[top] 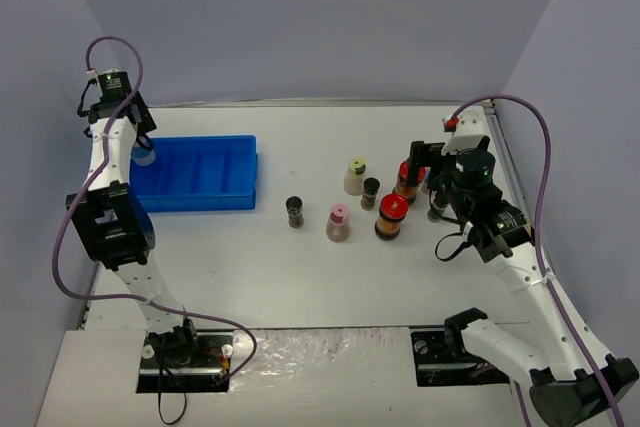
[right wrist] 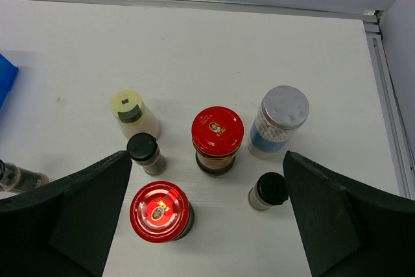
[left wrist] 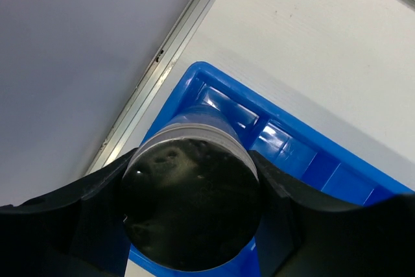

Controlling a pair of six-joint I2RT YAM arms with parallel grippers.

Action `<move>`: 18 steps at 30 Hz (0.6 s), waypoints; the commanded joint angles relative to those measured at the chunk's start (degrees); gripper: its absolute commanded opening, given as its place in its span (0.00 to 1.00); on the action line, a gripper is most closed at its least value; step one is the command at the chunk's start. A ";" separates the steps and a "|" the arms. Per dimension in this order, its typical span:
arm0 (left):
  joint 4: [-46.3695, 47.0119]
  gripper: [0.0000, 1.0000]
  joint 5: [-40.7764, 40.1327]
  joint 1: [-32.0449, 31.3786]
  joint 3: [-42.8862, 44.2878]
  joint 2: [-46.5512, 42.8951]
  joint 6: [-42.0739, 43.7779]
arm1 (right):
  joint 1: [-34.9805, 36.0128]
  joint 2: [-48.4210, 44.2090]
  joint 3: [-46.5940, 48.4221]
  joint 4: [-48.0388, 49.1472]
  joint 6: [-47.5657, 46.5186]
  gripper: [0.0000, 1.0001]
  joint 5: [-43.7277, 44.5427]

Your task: Organize the condiment bottles

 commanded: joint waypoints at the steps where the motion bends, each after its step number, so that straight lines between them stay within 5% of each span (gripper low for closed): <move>1: 6.83 0.07 0.08 -0.03 1.31 -1.44 -1.27 | 0.14 -0.48 0.68 3.79 -0.71 1.00 0.84; 12: 9.82 0.09 1.28 -0.03 -1.36 0.37 -1.94 | 0.08 -1.07 0.36 3.68 -0.56 1.00 0.75; 18: 10.40 0.29 2.02 -0.03 -1.69 1.65 -2.56 | 0.14 -1.84 0.02 3.53 -0.13 1.00 1.56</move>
